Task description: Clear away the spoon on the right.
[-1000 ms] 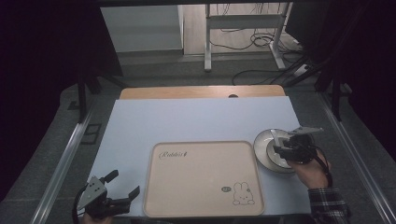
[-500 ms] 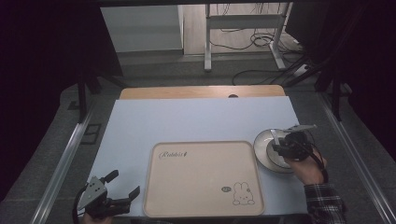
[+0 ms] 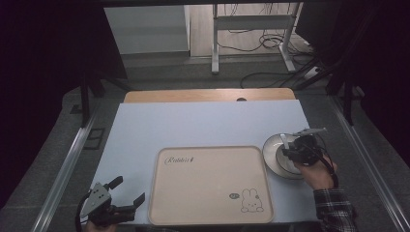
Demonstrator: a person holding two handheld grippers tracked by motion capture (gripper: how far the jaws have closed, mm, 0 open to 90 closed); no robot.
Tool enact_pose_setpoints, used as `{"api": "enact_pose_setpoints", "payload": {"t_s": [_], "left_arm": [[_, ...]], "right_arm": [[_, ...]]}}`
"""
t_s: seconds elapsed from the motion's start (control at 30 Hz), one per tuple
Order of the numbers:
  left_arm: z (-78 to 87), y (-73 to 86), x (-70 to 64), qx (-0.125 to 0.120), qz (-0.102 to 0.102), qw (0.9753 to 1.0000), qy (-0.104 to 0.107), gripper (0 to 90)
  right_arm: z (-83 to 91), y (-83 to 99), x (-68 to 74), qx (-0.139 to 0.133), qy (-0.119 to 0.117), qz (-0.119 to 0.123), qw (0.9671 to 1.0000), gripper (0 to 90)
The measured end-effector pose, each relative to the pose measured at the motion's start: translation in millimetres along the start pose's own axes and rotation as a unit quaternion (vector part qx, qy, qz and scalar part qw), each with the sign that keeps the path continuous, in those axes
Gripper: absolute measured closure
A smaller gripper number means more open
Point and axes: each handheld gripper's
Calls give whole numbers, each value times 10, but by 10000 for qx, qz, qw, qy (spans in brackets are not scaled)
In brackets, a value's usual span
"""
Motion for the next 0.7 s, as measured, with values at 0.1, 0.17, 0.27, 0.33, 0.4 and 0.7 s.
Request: {"api": "enact_pose_setpoints", "payload": {"t_s": [0.1, 0.17, 0.27, 0.33, 0.4, 0.7], "left_arm": [[0, 0, -1, 3, -4, 10000, 2, 21], [0, 0, -2, 3, -4, 10000, 2, 21], [1, -1, -1, -1, 1, 10000, 0, 21], [-1, 0, -1, 3, -1, 10000, 0, 22], [-1, -1, -1, 4, -4, 10000, 1, 22], [-1, 0, 0, 0, 1, 10000, -4, 22]], "right_arm": [[11, -7, 12, 2, 12, 15, 10000, 743], [24, -13, 16, -5, 18, 29, 10000, 756], [53, -17, 12, -43, 20, 74, 10000, 795], [74, -19, 9, -51, 5, 82, 10000, 810], [85, -16, 5, -49, -2, 93, 9999, 839], [126, -21, 7, -83, -133, 112, 9998, 867]]}}
Point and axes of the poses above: each handheld gripper's, and its own axes: z roughly backward along the jaws, y roughly out of its underside, x roughly to its left, and after that the axes turned 4 degrees about -y, right-handed
